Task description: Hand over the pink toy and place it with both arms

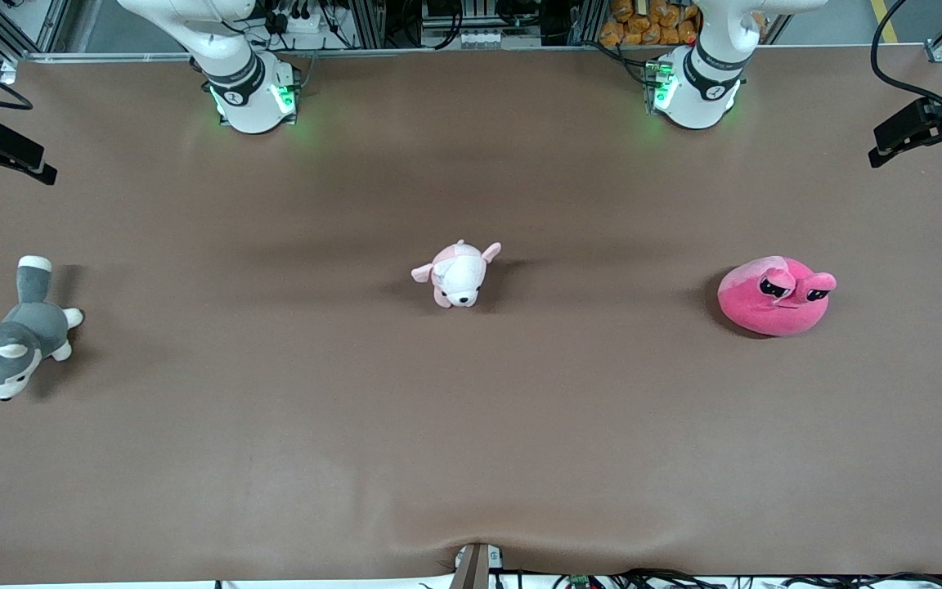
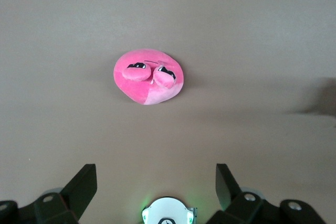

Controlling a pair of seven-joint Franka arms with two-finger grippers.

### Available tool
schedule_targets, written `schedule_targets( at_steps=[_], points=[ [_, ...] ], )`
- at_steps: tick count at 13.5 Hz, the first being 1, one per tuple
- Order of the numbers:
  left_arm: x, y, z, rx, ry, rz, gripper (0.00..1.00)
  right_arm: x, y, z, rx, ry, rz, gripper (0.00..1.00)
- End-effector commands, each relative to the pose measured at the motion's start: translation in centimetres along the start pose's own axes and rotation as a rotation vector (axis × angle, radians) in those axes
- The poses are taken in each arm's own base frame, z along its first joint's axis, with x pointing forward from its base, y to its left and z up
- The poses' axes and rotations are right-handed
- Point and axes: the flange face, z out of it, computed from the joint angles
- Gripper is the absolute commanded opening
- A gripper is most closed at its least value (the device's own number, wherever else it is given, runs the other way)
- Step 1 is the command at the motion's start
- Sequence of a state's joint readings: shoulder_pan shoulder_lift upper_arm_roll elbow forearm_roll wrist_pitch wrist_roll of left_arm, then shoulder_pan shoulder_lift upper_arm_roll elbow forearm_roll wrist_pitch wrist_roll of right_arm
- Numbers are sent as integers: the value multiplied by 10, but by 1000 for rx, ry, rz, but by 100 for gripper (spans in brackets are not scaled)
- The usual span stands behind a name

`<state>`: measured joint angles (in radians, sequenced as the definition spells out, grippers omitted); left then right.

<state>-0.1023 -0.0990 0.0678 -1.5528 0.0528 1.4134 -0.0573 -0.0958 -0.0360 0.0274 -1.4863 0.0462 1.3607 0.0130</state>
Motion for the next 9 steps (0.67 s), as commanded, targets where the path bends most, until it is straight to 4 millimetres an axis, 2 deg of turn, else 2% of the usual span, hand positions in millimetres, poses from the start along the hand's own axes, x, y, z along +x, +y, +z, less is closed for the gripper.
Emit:
schedule_targets(
  at_steps=[1, 5, 9],
  points=[
    [-6, -1, -8, 13, 0, -2, 100, 0, 2, -1, 15, -4, 12, 100],
    [-5, -4, -11, 12, 9, -2, 100, -1, 4, -2, 15, -2, 15, 100],
    [0, -5, -5, 63, -2, -4, 100, -1, 3, -2, 15, -2, 13, 100]
  ],
)
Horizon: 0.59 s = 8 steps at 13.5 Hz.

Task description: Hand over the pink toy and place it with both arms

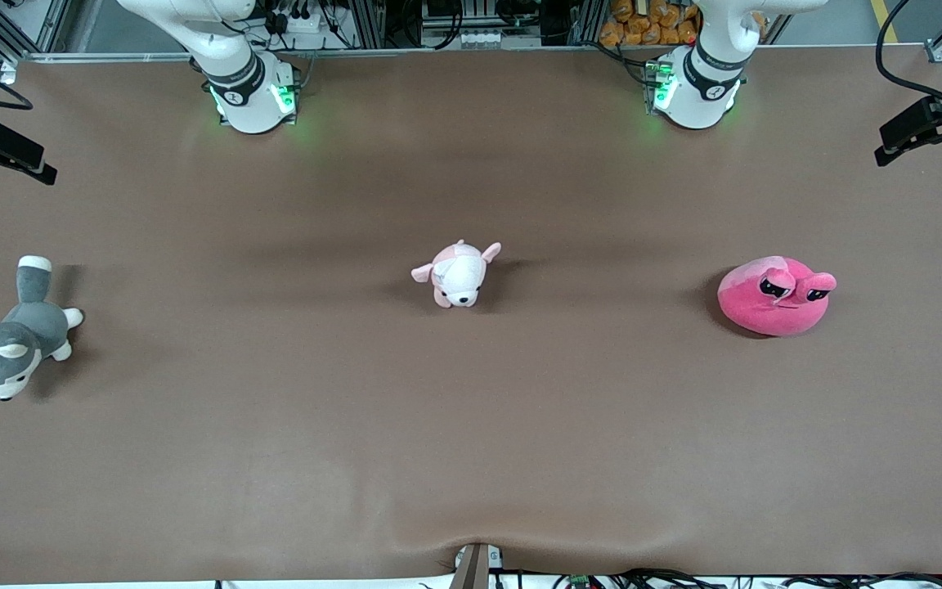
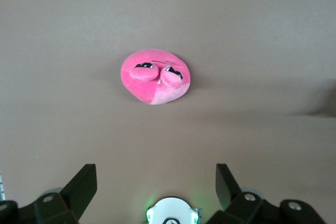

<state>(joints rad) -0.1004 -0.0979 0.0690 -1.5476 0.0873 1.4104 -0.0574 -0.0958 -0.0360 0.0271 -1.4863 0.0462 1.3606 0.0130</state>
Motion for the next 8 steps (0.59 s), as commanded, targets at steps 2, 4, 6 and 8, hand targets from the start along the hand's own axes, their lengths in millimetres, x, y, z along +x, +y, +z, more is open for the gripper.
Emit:
schedule_targets(
  at_steps=[2, 4, 6, 8],
  points=[
    [2, -1, -2, 20, -8, 2, 100, -1, 4, -2, 15, -4, 14, 100],
    [2, -7, -1, 28, -9, -4, 100, -1, 4, -2, 15, -4, 16, 100],
    [2, -9, -1, 31, -9, -18, 100, -1, 4, -2, 15, -2, 14, 100],
    [3, -8, -1, 29, -7, -24, 100, -1, 4, -2, 15, -2, 14, 100]
  ],
)
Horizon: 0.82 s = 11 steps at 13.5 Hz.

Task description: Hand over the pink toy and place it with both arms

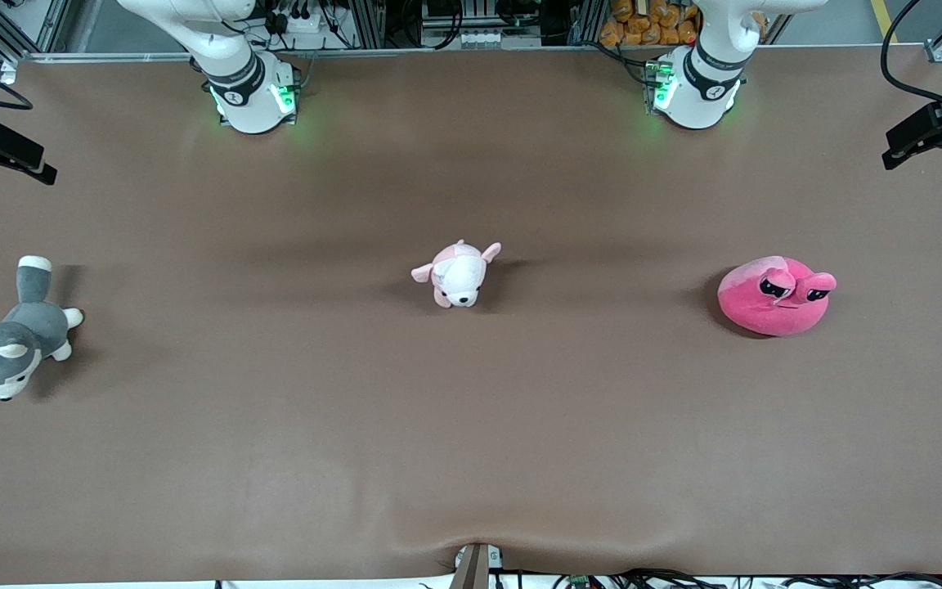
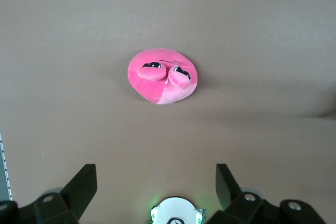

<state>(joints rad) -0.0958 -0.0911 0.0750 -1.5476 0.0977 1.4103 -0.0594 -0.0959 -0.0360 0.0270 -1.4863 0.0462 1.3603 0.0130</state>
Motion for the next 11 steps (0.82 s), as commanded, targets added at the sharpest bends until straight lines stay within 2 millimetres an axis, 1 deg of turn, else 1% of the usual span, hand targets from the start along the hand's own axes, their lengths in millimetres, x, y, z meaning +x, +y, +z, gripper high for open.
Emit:
schedule_targets(
  at_steps=[1, 5, 7, 8, 11],
  points=[
    [0, -2, -5, 19, 1, -20, 100, -1, 4, -2, 15, -3, 14, 100],
    [3, -3, -3, 23, 2, -23, 100, -1, 4, -2, 15, -2, 14, 100],
    [4, -8, 0, 26, -4, -39, 100, -1, 4, -2, 15, -2, 14, 100],
    [4, -14, 3, 17, -8, -82, 100, -1, 4, -2, 15, -2, 14, 100],
    [7, -14, 9, 12, -5, -222, 100, -1, 5, -2, 16, -2, 17, 100]
  ],
)
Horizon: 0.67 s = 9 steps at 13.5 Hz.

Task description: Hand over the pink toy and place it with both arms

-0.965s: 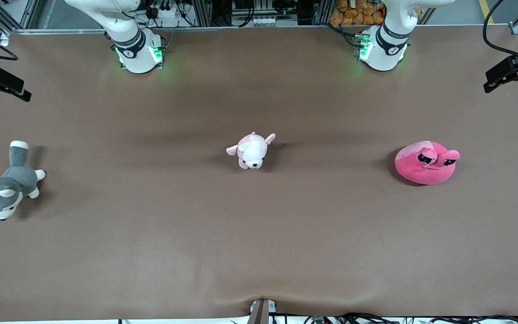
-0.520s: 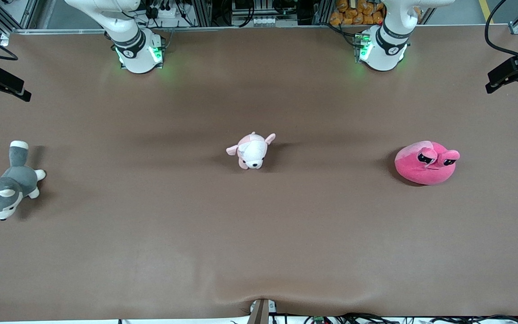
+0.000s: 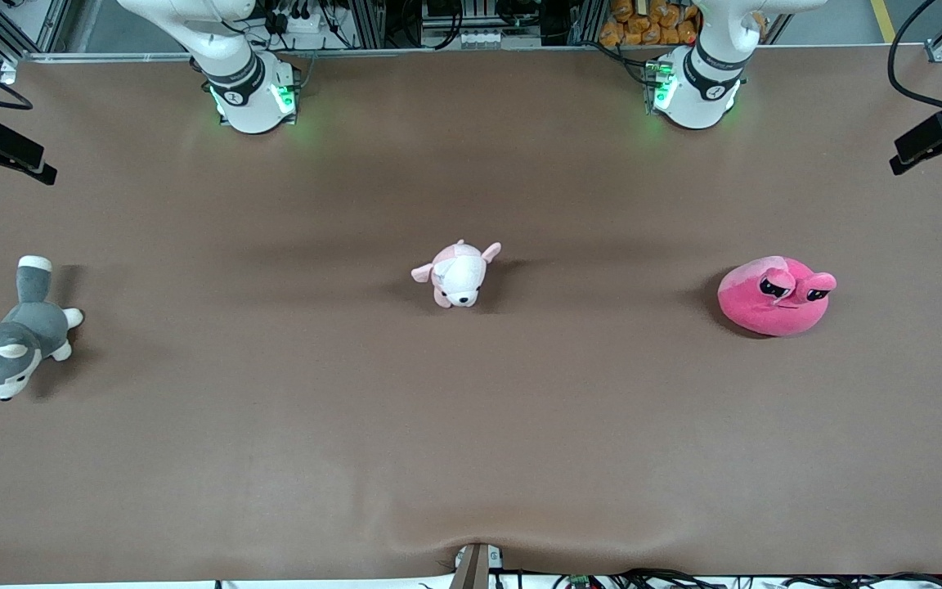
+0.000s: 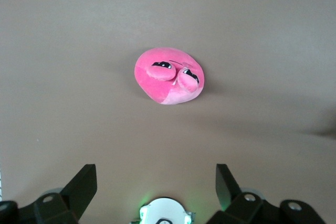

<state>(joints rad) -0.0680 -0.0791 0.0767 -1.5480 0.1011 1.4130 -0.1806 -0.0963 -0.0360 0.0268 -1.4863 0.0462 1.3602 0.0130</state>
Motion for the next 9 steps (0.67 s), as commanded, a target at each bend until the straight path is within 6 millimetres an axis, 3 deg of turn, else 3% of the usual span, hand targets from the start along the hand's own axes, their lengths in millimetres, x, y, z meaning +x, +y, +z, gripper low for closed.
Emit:
schedule_targets(
  at_steps=[1, 4, 5, 6, 7, 9],
  points=[
    [3, 1, 5, 9, 1, -114, 100, -1, 6, -2, 16, -2, 18, 100],
    [19, -11, 26, 14, -23, -391, 100, 0, 6, -1, 16, -3, 20, 100],
    [24, -17, 24, 8, -19, -451, 100, 0, 6, -1, 16, -3, 20, 100],
    [34, -34, 30, 11, -28, -513, 100, -1, 6, -2, 16, -2, 20, 100],
    [42, -51, 32, 12, -31, -543, 100, 0, 6, -1, 16, -3, 18, 100],
    [49, -60, 52, 27, -76, -574, 100, 0, 6, -1, 16, -3, 18, 100]
  ],
)
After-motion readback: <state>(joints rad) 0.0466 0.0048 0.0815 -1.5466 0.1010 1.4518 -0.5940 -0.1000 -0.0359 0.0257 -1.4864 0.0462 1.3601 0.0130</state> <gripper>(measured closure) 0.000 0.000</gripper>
